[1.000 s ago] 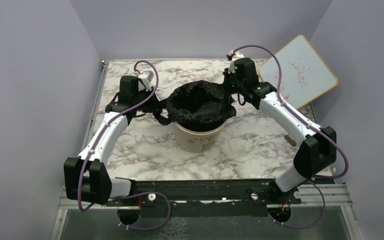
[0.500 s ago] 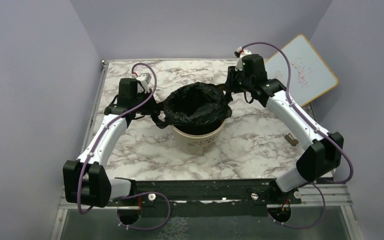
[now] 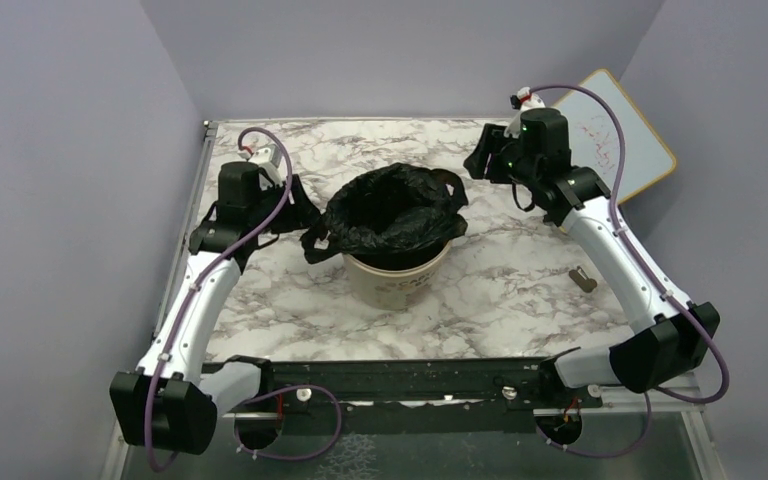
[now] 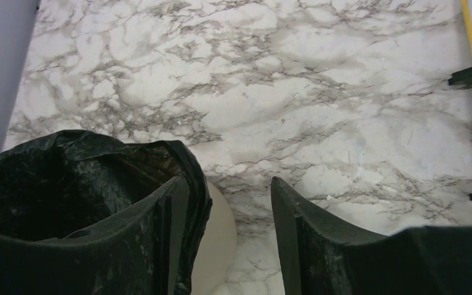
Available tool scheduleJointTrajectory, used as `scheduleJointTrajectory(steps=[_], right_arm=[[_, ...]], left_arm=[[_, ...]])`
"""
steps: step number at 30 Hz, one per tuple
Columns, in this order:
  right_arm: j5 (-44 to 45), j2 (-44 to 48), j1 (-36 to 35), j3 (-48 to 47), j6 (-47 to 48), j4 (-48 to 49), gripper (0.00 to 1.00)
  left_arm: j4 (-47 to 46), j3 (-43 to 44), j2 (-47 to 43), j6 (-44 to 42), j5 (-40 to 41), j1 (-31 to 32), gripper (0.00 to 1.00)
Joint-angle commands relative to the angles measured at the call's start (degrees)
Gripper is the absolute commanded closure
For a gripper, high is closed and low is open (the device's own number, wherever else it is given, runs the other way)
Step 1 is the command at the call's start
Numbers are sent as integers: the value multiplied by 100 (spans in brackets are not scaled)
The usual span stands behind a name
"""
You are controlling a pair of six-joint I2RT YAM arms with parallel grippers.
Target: Put the trash bags into the trash bin
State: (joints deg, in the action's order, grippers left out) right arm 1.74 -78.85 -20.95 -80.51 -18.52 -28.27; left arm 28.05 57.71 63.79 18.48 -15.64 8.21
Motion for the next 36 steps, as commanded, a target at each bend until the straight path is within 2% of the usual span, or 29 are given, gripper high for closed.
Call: scheduleJointTrajectory(steps=[1,5,7,11,15,19,22,27,32,36], right_arm=[[-685,203,31,26,-458,-234,42],[-1303,415,36,379,-796,-249,42],[-1327,555,27,612,-1087,-276,42],[-1400,960,38,1267,-1510,220,42],[-1764,1005,81,1555,-1825,619,43],[-1710,1003,95,1663,-2135,718,60],[-1559,1189,129,1885,-2297,912,76],[-2008,1189,131,2049,-2264,1023,97],[-1673,1332,142,2408,-2204,926,100],[-1973,1385,143,2626,-2273,1211,100]], left_arm=[[307,23,-397,187,183,-46,32],[486,-58,-669,307,156,-40,24],[622,-178,-837,528,299,-47,22],[401,-560,-1366,1296,88,-45,20],[367,-790,-1737,1704,492,-47,17],[230,-966,-1893,1904,564,-43,17],[153,-1036,-1851,1967,431,-47,17],[-298,-1369,-1932,2316,128,-48,17],[-976,-1912,-2095,2904,-235,-47,16],[-1683,-2349,-2278,3385,-270,-47,11]])
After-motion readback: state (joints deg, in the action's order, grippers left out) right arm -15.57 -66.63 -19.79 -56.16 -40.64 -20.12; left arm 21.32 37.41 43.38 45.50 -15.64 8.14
